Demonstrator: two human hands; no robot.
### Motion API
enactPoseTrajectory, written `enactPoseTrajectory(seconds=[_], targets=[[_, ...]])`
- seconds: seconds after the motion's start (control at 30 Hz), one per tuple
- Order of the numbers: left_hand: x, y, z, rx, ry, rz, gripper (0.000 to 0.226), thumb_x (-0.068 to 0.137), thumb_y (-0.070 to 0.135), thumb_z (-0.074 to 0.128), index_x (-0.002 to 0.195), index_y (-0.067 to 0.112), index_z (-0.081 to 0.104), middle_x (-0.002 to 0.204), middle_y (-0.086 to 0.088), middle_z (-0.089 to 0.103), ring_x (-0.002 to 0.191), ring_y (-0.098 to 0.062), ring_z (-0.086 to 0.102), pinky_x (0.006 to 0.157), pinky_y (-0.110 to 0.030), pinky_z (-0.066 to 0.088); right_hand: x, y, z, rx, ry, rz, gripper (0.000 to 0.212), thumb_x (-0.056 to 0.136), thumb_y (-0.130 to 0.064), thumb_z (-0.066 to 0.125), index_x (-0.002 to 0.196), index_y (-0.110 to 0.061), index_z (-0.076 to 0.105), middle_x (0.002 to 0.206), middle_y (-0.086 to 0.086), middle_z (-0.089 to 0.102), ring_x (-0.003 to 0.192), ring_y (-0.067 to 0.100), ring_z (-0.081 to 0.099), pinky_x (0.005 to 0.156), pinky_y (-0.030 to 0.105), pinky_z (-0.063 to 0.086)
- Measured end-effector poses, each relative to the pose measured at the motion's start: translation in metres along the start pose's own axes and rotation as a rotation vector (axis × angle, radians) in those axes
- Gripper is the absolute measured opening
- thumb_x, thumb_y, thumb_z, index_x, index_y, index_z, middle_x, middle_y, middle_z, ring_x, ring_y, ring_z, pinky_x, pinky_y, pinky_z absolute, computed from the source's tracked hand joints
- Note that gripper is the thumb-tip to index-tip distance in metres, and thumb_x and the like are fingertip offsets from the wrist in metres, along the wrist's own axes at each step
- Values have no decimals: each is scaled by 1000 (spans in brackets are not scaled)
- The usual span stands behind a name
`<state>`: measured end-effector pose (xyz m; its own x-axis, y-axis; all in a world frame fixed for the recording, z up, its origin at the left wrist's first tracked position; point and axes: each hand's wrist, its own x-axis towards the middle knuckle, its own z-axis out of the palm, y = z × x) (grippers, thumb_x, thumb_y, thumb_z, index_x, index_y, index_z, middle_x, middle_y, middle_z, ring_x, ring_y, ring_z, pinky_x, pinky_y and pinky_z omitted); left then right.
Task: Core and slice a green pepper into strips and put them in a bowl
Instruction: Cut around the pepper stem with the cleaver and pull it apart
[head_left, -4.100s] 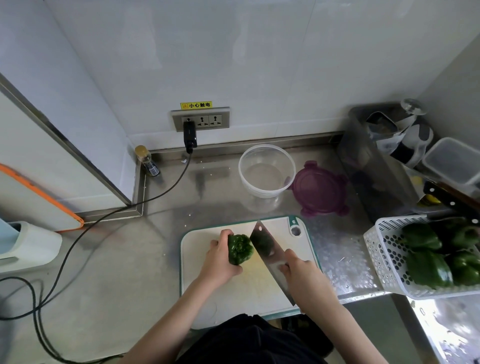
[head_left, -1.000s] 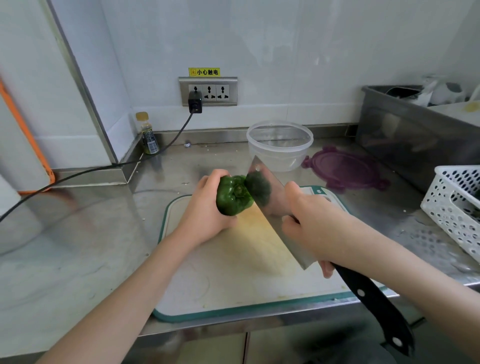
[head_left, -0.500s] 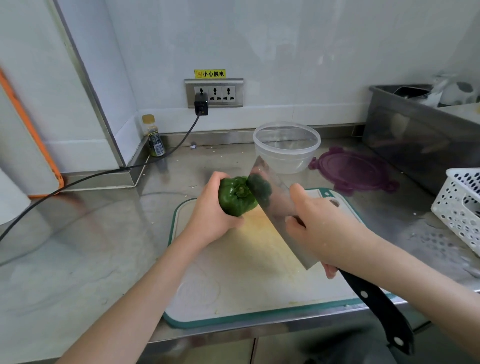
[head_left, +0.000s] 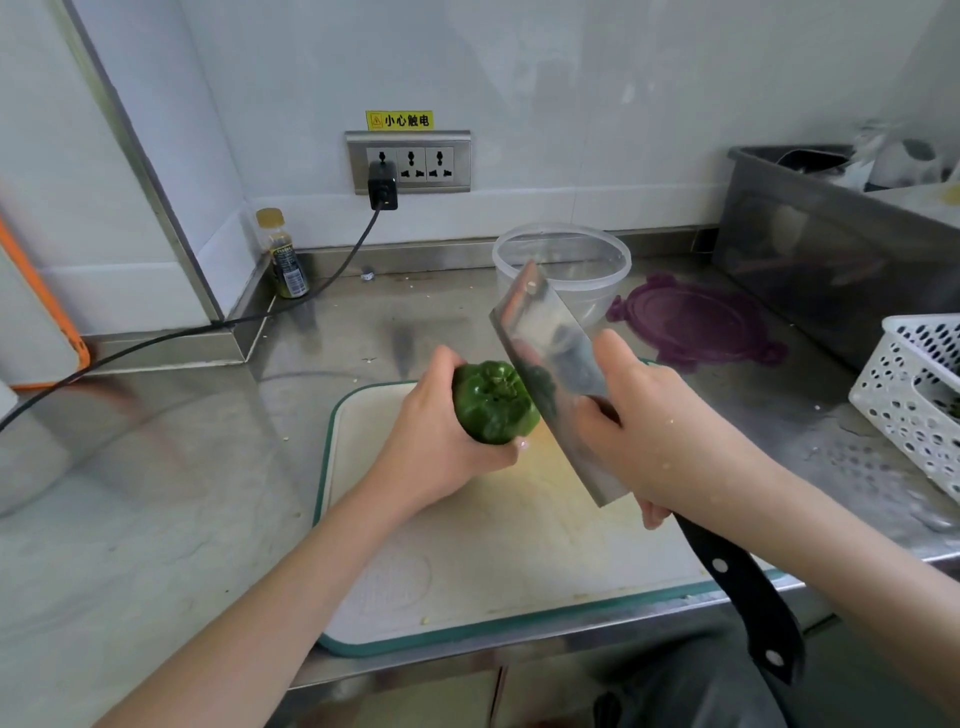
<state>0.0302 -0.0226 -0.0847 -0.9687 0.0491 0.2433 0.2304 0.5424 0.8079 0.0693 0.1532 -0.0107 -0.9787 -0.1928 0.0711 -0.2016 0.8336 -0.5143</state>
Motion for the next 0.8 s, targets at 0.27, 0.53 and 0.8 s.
enactPoseTrajectory(seconds=[0.27, 0.53, 0.8], targets=[[0, -5, 4, -42, -19, 64, 60, 54, 20, 84, 87, 29, 35, 91, 1, 54, 84, -15, 54, 63, -22, 43, 8, -12, 3, 5, 4, -1, 15, 97, -15, 36, 84, -15, 28, 60, 10, 46, 23, 18, 44, 26, 26, 40], [2, -9, 5, -69, -54, 89, 60, 49, 17, 81, 87, 28, 35, 92, -3, 52, 86, -22, 53, 64, -27, 43, 10, -15, 11, -33, 73, -5, 25, 97, -13, 36, 77, -19, 23, 60, 8, 47, 24, 15, 42, 25, 34, 40], [3, -8, 2, -97, -58, 51, 60, 51, 12, 80, 88, 26, 35, 92, -2, 53, 84, -20, 54, 63, -28, 46, 9, -13, 22, -50, 97, -18, 21, 98, -15, 37, 85, -18, 21, 60, 4, 45, 37, 17, 43, 33, 33, 39]])
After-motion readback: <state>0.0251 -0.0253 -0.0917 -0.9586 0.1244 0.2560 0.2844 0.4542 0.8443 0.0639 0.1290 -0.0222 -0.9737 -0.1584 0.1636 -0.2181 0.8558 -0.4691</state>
